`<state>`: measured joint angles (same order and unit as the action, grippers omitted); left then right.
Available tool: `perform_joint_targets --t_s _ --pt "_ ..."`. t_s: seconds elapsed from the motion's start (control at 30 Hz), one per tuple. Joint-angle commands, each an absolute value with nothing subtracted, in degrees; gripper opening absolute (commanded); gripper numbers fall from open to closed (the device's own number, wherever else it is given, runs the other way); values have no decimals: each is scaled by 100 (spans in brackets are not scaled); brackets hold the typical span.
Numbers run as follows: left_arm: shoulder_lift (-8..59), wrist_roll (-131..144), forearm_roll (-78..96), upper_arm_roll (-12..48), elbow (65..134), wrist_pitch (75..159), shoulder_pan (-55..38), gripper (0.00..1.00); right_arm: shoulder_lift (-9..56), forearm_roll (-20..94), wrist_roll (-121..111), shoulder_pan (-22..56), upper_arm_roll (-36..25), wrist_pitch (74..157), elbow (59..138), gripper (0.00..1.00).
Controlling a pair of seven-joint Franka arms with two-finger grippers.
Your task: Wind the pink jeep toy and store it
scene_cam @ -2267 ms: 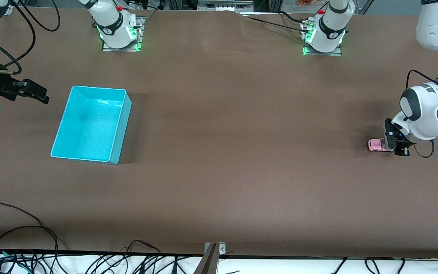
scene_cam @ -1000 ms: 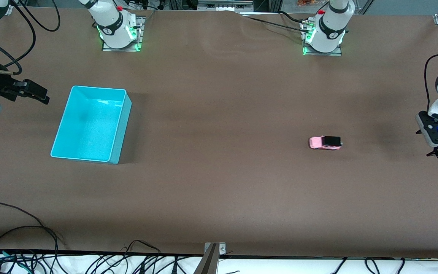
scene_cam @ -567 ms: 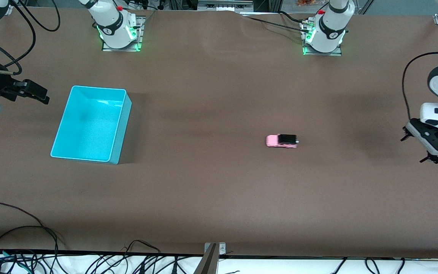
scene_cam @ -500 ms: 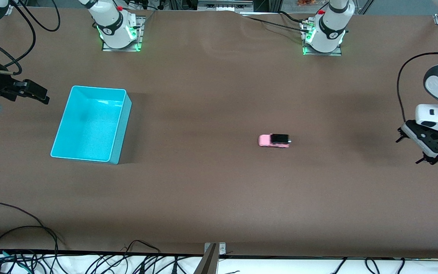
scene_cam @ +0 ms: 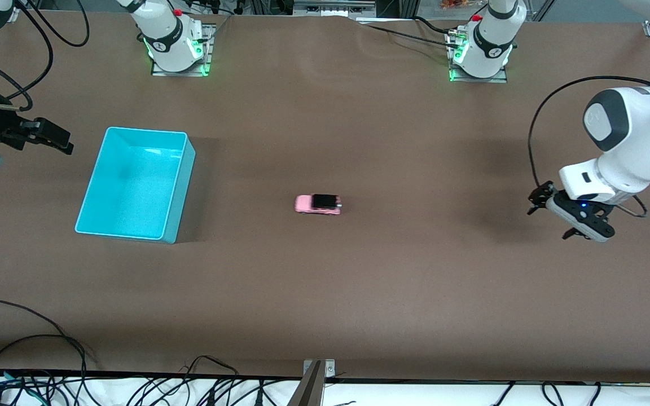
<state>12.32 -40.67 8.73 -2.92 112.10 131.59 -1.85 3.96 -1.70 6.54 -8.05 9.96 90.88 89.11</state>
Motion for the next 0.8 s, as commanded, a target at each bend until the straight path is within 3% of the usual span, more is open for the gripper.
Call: perform_joint_targets --t_s 0.0,0.47,0.77 --pt "1134 -3034 949 -194 10838 12210 -246 100 439 -114 598 -835 1002 9070 8807 100" --pt "633 -1292 264 167 9634 9511 -167 100 431 -114 598 -826 1002 9070 8807 100" --pt "615 208 237 492 9123 9308 -53 100 474 -158 606 -774 1063 9131 8807 100"
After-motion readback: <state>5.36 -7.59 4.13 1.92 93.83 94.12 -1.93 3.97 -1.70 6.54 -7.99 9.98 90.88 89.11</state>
